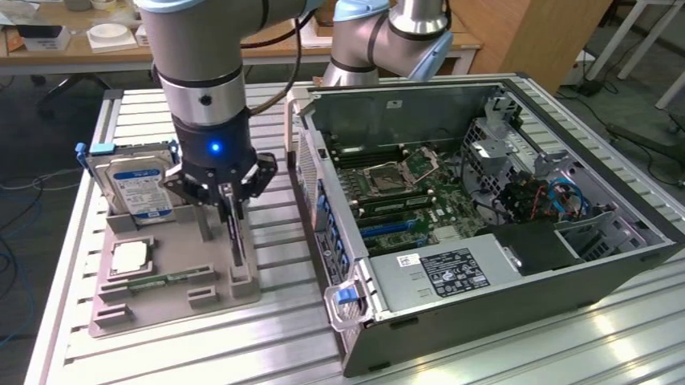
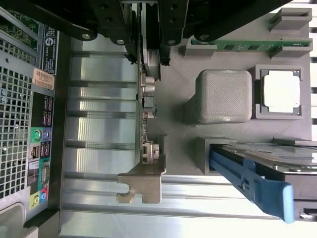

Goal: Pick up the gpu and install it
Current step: 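Pick up the gpu and move the gpu toward the slot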

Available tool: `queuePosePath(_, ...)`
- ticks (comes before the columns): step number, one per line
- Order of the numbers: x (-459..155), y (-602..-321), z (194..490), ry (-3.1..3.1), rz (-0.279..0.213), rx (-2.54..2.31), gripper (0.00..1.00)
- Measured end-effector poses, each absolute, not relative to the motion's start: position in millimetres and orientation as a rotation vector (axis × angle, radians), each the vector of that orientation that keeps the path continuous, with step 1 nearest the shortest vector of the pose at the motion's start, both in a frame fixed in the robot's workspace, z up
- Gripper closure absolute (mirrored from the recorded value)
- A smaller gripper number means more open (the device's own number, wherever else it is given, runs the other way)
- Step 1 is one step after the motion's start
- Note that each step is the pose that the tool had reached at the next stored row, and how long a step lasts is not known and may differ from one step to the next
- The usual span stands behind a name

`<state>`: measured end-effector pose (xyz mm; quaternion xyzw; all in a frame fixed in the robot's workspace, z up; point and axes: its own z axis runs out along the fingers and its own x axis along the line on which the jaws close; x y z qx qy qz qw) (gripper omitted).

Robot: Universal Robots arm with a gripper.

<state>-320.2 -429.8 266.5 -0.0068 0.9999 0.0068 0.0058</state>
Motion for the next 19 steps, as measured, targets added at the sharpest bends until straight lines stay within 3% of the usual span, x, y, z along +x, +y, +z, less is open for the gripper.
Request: queuePosePath(19, -320.1, -429.8, 315.3, 3.128, 0.021, 0.088, 0.73)
